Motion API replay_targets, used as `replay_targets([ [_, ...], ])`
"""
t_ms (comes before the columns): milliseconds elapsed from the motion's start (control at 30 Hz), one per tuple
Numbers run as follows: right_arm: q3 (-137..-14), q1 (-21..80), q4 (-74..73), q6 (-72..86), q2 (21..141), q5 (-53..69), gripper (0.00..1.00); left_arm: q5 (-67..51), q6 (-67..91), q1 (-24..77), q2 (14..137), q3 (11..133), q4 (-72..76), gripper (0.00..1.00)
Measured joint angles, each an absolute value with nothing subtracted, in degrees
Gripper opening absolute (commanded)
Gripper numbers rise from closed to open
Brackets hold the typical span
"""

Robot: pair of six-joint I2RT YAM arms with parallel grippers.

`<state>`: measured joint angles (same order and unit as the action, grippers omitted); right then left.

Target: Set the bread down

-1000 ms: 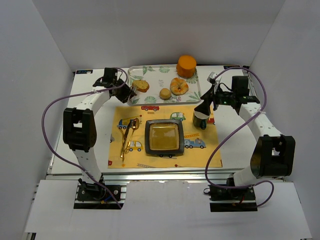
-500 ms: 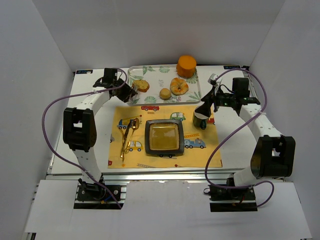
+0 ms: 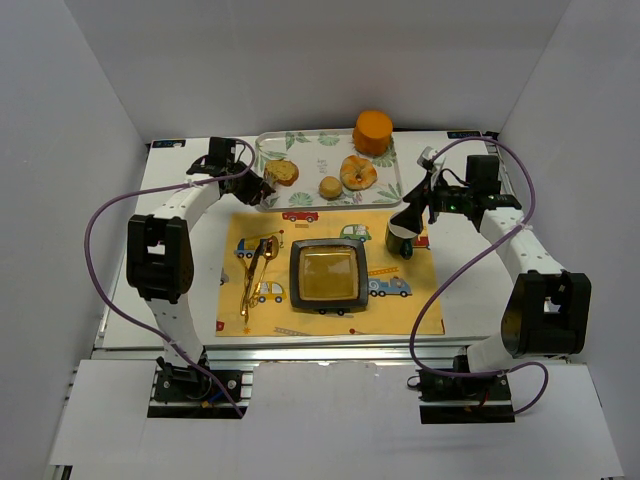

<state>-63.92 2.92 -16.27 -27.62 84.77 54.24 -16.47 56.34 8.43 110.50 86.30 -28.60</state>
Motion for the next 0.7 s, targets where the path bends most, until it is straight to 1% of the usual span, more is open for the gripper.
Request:
replay_targets([
  [33,-63.92,2.87,-16.27,-27.57,84.77,54.28,0.88,-16.71,56.25,8.43,110.50,86.30,-28.51,0.30],
  [67,-63.92,2.81,-16.27,-27.53,84.77,54.37,0.88,-17.04,56.07,8.45,110.50,86.30,-28.29,0.25],
  [133,-63.90,2.61,-16.27,-27.51,84.66,54.50,0.88,-17.21,56.14,8.45,110.50,86.30,-28.08,0.20],
  [167,-63.90,2.57,-16.27,-27.49,84.55,54.59,0.88,-17.26,56.14,8.45,110.50,86.30,-27.97,0.15],
  [267,-63.88,2.37,-16.29,-27.46,83.88,54.74,0.88,-17.54,55.99,8.45,110.50,86.08,-27.40,0.11],
  [367,-63.88,2.24,-16.34,-27.51,83.11,55.13,0.88,-18.00,55.27,8.45,110.15,85.01,-26.41,0.04],
  [400,-63.88,2.20,-16.38,-27.53,82.87,55.31,0.88,-18.06,54.87,8.45,109.56,84.09,-25.80,0.00],
  [500,-63.90,2.20,-16.56,-27.81,82.43,55.70,0.88,-18.31,53.78,8.43,105.34,79.94,-24.97,0.00],
  [700,-63.88,1.91,-17.28,-29.43,82.06,55.94,0.88,-19.29,51.48,9.06,88.29,70.26,-26.68,0.00],
])
